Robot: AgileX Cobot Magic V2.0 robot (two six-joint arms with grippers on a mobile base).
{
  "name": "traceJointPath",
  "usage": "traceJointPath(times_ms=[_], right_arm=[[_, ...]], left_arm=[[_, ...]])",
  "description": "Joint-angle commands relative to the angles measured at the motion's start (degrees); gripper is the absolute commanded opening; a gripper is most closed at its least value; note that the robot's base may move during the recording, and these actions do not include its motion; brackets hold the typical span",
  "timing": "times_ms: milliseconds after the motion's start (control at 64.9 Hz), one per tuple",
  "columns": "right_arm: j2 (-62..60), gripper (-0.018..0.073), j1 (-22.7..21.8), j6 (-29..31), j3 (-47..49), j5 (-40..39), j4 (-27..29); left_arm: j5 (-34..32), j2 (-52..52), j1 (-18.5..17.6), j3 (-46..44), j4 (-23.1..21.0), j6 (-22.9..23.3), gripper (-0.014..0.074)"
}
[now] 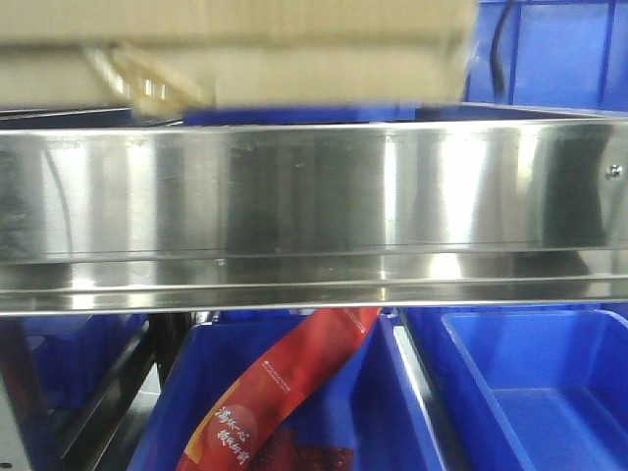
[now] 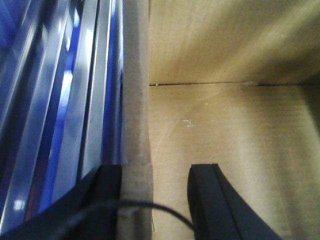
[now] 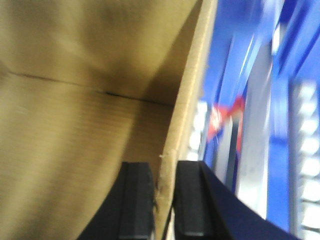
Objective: Grab carton from right shelf to conveyor
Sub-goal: 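Lift the carton with both grippers and pull it off the shelf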
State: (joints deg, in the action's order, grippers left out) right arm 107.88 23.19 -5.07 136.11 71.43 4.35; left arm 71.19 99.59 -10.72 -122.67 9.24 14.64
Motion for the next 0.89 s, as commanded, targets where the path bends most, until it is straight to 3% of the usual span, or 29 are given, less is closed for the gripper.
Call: traceJointPath(times_ms=[0, 308, 616, 878], right_arm=[[-4.3, -0.0068, -0.1, 1.1, 0.5, -1.5, -0.7], [-14.0, -0.0068, 1.6, 1.1, -7.1, -1.5, -0.7], [-24.0, -0.0068, 2.1, 1.1, -27.4, -1.5, -0.8], [-25.2, -0.0068, 2.1, 1.1, -31.0, -3.7, -0.8]], left_arm=[[-1.2, -4.2, 0.2, -0.5, 0.1, -1.6, -0.0017], [-1.2, -11.1, -1.0, 0.9, -1.1, -1.6, -0.0017], [-1.2, -19.0, -7.1, 15.4, -1.0, -0.8, -0.0017], [-1.2, -21.1, -11.0, 22.3, 0.2, 2.3, -0.0017]])
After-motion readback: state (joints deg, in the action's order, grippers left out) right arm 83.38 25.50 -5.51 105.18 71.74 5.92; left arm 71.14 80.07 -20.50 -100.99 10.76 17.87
